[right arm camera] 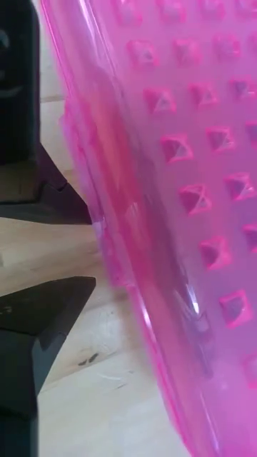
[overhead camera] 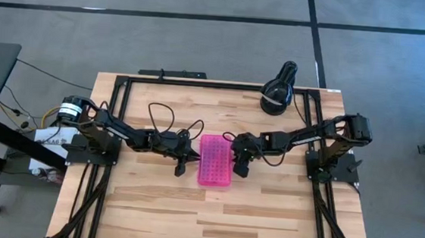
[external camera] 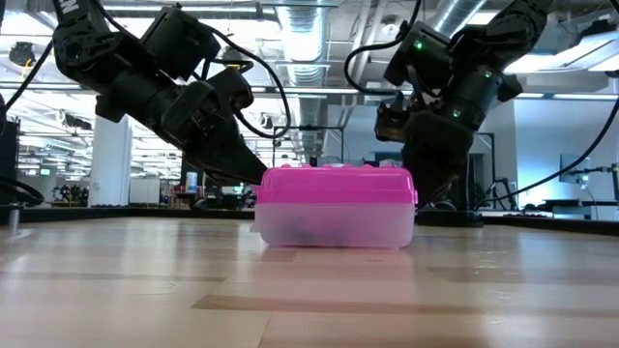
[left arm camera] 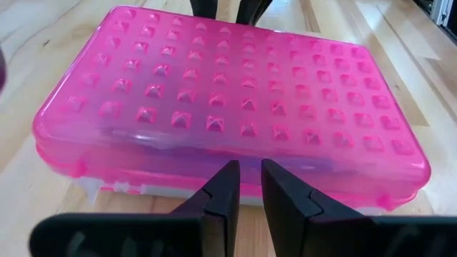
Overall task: Pick & place school supplies into a supply box
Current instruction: Close the lid of the pink supply box
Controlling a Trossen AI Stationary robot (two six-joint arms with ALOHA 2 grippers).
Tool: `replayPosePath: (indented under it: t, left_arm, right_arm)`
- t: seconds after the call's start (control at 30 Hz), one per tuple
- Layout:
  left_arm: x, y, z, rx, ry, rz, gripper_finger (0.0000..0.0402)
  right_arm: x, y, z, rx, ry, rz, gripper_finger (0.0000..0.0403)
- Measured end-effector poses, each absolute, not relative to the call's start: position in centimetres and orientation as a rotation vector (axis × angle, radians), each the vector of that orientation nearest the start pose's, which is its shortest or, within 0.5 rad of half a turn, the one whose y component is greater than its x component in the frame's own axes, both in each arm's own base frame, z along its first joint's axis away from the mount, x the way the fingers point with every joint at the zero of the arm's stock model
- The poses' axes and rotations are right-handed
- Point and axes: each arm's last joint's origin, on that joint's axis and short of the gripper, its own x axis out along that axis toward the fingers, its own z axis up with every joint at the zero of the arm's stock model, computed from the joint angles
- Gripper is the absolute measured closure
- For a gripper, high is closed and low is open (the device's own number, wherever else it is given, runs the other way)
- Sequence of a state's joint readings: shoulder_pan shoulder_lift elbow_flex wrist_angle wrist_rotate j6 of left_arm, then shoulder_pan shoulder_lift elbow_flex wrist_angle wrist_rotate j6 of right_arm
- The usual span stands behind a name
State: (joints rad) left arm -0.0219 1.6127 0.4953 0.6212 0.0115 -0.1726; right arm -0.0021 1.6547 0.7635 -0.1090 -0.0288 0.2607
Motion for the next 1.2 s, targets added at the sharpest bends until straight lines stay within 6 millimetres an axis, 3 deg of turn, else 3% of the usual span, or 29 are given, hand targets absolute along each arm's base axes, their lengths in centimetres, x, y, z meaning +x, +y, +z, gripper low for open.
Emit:
replayPosePath:
  t: [0.23,0.5,0.7,0.83,0.93,1.03,1.2]
  left_arm:
    - [27.7,-0.6,12.6,-0.169,0.507,0.013,0.0347]
    - [27.7,-0.6,12.7,-0.189,0.502,0.046,0.0347]
    - [27.6,-0.5,13.0,-0.181,0.492,0.069,0.0347]
    - [27.5,-0.4,13.1,-0.159,0.491,0.074,0.0347]
    - [27.5,-0.4,13.1,-0.158,0.495,0.077,0.0347]
    - [27.5,-0.3,13.0,-0.154,0.501,0.088,0.0347]
    - [27.5,0.0,13.0,-0.156,0.502,0.103,0.0347]
  right_arm:
    - [29.0,-0.3,13.0,0.267,1.052,-0.138,0.0281]
    - [27.9,-1.3,13.0,0.337,1.127,-0.313,0.0281]
    - [27.4,-1.5,16.5,0.307,0.966,-0.355,0.0281]
    - [27.2,-1.5,19.6,0.27,0.787,-0.305,0.0281]
    - [27.4,-1.5,20.7,0.241,0.71,-0.269,0.0281]
    - [27.9,-1.4,20.5,0.237,0.694,-0.231,0.0281]
    - [29.5,-0.6,17.9,0.269,0.746,-0.103,0.0281]
